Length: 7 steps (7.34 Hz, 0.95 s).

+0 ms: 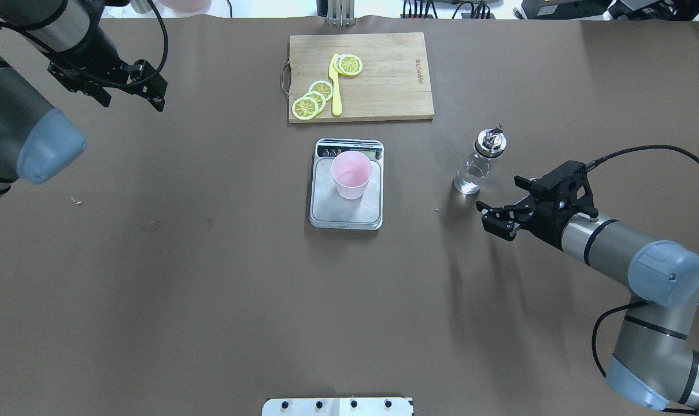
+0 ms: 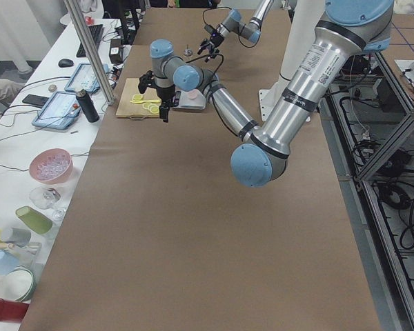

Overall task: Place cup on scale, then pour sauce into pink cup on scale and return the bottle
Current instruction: 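Move the right gripper toward the glass sauce bottle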

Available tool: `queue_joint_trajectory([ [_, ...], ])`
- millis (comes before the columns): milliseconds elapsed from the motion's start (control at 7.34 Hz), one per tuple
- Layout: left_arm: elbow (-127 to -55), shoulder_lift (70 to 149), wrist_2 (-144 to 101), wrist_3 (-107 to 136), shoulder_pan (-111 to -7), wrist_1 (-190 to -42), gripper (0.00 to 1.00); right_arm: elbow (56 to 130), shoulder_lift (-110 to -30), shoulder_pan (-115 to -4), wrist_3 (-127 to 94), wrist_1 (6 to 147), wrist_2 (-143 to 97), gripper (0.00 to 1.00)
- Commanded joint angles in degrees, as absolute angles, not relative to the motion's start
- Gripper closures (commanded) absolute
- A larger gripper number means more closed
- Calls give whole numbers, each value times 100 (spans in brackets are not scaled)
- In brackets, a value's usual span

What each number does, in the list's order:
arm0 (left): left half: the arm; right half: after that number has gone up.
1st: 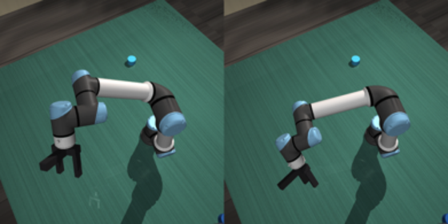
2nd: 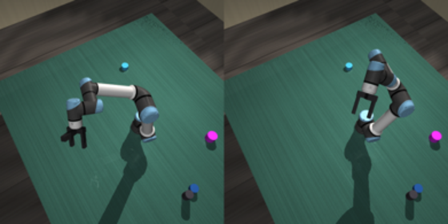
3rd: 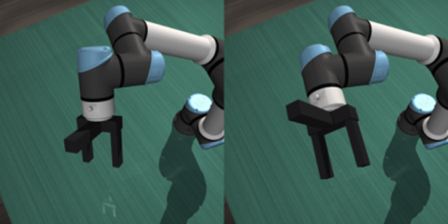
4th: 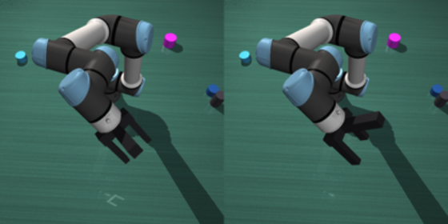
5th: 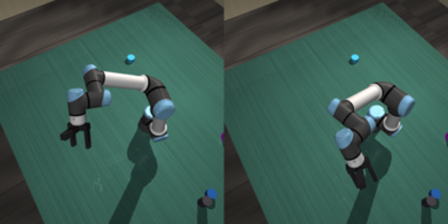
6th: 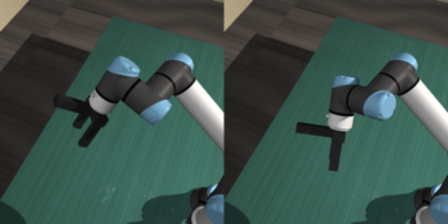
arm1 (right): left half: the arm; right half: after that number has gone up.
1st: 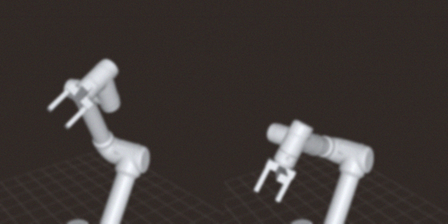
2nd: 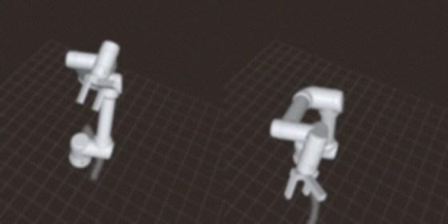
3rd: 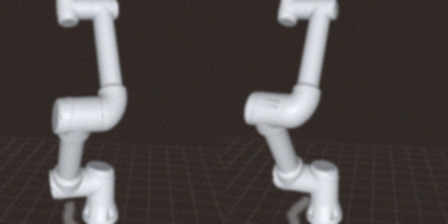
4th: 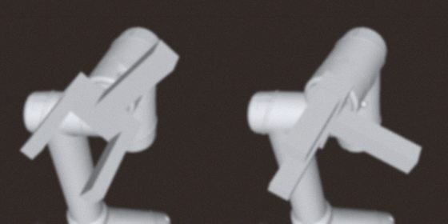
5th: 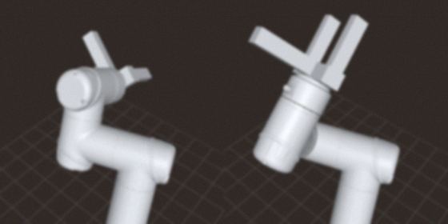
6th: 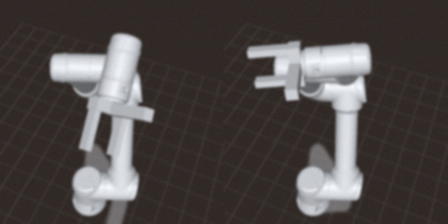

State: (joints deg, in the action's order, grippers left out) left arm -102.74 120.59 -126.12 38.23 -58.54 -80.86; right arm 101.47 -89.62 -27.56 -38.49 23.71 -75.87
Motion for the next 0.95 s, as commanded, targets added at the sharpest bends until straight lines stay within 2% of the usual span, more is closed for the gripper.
queue_joint_trajectory([
  [0,-10274,12059,-12612,3823,-5845,-8086,1,10090,-8965,-2856,-3823,2364,-7602,3],
  [817,-10274,12059,-12612,3823,-5845,-8086,1,9633,-8578,-2927,-3841,2321,-7585,4],
])
